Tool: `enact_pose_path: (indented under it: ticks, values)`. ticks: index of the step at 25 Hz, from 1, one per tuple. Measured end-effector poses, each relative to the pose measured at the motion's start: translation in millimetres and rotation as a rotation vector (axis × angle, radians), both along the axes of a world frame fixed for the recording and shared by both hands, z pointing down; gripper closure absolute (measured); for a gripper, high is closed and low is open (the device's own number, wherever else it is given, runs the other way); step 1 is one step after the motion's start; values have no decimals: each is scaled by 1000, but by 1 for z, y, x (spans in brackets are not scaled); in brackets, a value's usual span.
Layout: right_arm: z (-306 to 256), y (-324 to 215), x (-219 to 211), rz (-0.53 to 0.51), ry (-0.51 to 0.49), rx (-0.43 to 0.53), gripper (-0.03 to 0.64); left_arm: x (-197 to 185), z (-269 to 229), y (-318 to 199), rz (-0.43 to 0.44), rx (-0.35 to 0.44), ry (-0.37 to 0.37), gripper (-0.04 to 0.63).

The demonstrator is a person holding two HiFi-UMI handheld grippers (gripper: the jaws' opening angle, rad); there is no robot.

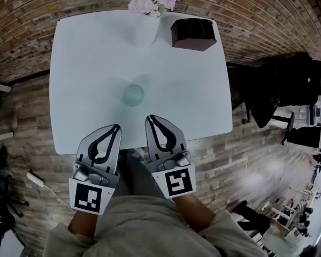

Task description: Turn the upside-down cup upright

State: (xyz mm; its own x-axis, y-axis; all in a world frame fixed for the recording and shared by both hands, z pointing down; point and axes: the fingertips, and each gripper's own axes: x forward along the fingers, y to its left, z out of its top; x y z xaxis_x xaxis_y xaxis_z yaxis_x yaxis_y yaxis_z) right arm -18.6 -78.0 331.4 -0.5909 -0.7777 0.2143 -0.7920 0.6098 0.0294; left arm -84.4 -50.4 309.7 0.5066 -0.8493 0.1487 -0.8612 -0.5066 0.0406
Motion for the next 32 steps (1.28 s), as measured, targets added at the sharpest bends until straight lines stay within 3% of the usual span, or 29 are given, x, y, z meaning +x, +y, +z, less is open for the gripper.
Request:
enact_pose_path:
  ticks: [4, 8, 20, 32]
  values:
    - [23, -13, -3, -13, 7, -12, 603, 3, 22, -12, 13, -46, -18, 591]
    - [38, -23, -8, -27, 18, -24, 551, 0, 37, -20, 5, -91, -22, 591]
    - [74, -40, -21, -69, 122, -75, 397, -6, 42, -28, -32, -117, -13, 591]
    - [105, -59, -30, -40, 153, -140, 328, -11, 43, -26, -40, -136, -2, 591]
